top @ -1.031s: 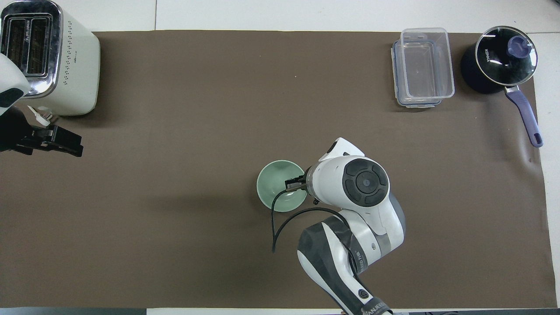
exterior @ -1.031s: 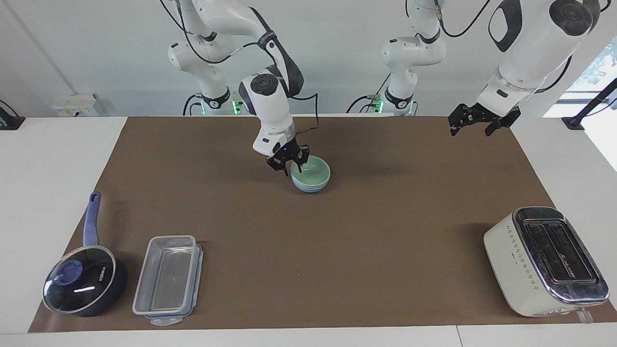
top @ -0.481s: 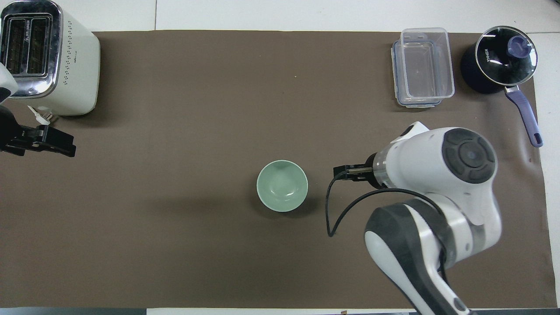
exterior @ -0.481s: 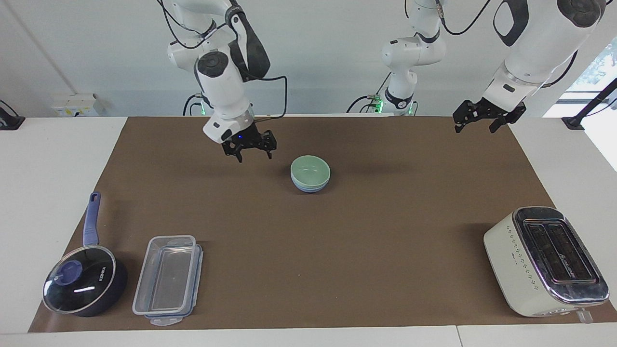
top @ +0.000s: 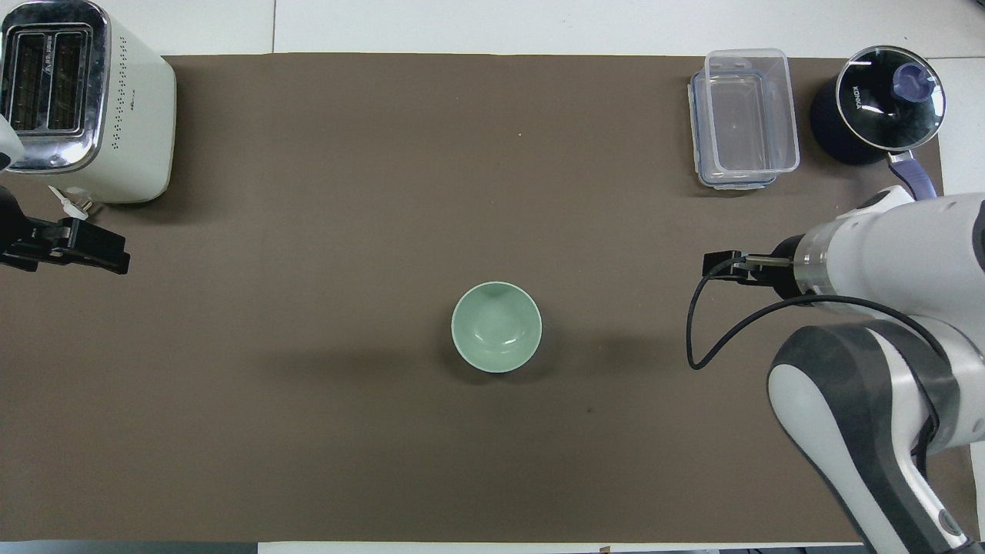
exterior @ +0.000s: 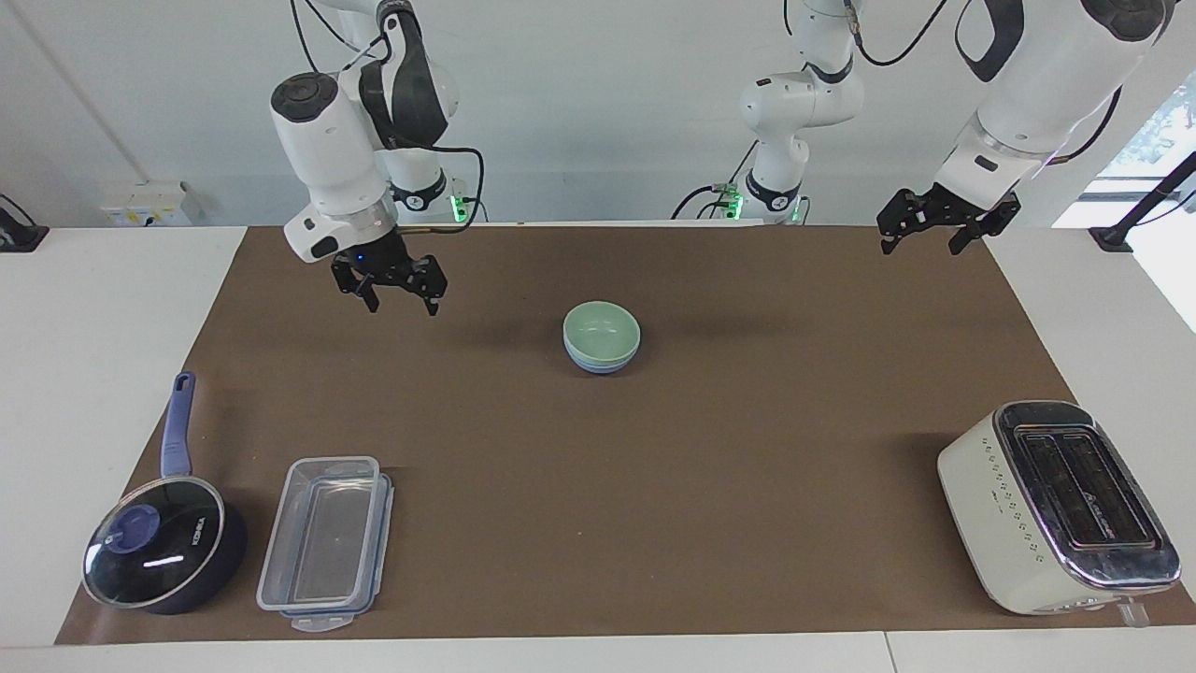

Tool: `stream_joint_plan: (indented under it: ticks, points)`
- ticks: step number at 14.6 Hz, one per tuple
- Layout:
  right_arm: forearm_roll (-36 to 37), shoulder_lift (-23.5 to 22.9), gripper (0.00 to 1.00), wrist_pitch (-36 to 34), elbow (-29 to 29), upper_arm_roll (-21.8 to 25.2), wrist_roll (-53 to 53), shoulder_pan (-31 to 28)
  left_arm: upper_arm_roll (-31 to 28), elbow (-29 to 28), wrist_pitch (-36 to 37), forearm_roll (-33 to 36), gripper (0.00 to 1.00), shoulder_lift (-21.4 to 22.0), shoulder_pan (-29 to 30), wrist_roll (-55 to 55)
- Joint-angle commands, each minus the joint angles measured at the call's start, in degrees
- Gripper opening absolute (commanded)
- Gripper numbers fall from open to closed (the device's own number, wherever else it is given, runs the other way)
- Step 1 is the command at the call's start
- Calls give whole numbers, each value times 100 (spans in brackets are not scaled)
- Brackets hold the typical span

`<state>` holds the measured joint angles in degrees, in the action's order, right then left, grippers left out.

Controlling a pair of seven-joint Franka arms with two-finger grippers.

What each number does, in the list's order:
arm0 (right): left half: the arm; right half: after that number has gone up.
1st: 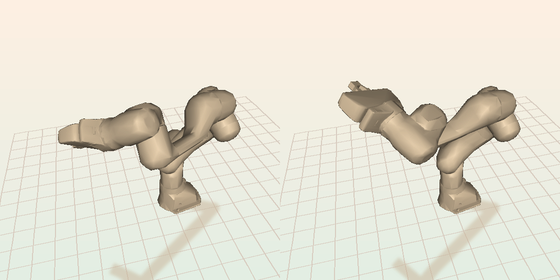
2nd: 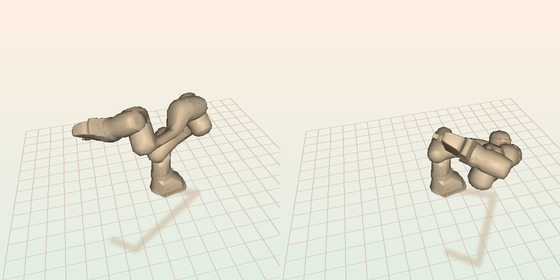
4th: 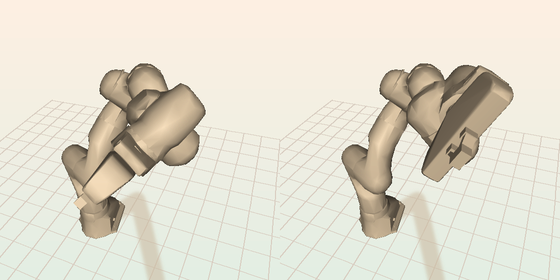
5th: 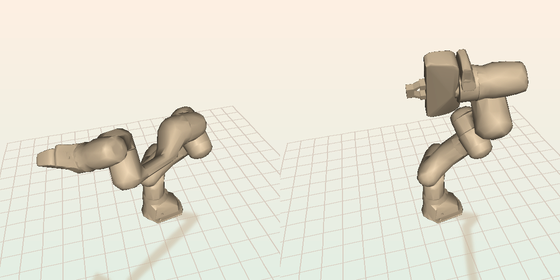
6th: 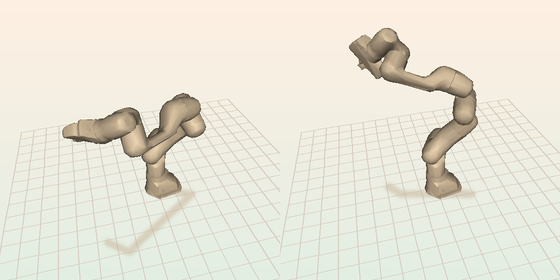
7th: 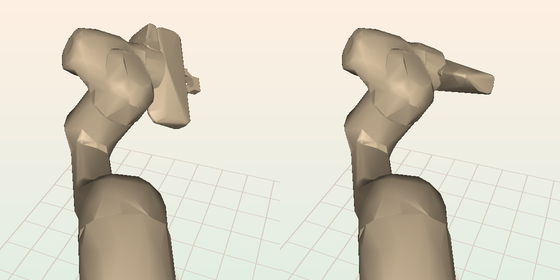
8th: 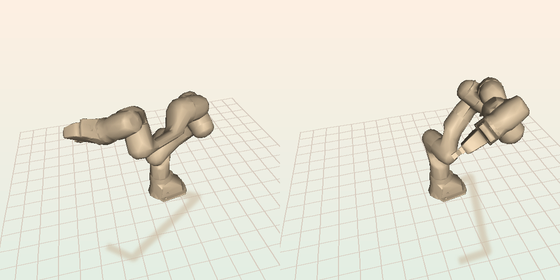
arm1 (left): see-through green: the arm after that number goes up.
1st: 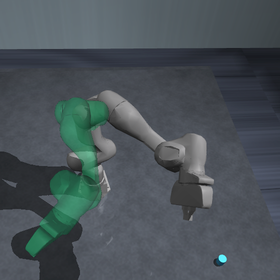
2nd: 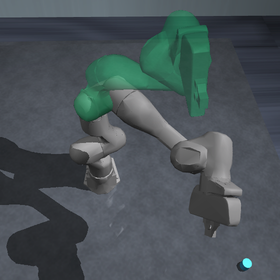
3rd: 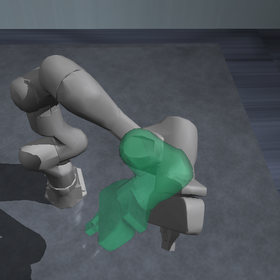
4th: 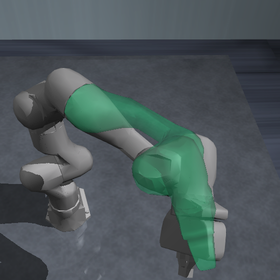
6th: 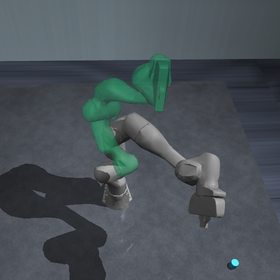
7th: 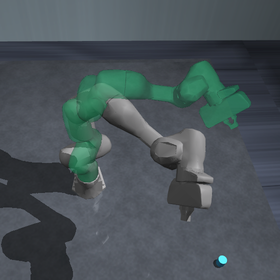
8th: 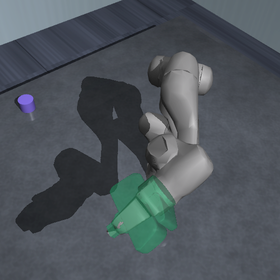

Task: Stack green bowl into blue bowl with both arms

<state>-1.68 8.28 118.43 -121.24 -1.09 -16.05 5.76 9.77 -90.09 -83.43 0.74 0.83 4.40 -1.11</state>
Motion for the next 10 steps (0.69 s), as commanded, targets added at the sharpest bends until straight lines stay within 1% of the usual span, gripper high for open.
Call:
stream_joint_plan:
  ticks: [1,4,6,8,10]
  points:
    - [185,-141,100,-336,494,-76,172,-293,-27,-26,160,49,100,189,-18,-29]
    - [308,-282,100,-907,1092,-76,532,-566,-273,-167,20,14,100,260,-220,-3]
    - [308,-414,100,-1180,1417,-76,612,-593,-282,-185,-85,-91,100,260,-229,172]
    - [308,-607,100,-1540,1891,-76,621,-593,-282,-185,-95,-101,100,251,-229,173]
    - [352,-722,100,-1866,2226,-76,621,-602,-291,-185,-121,-179,100,251,-220,181]
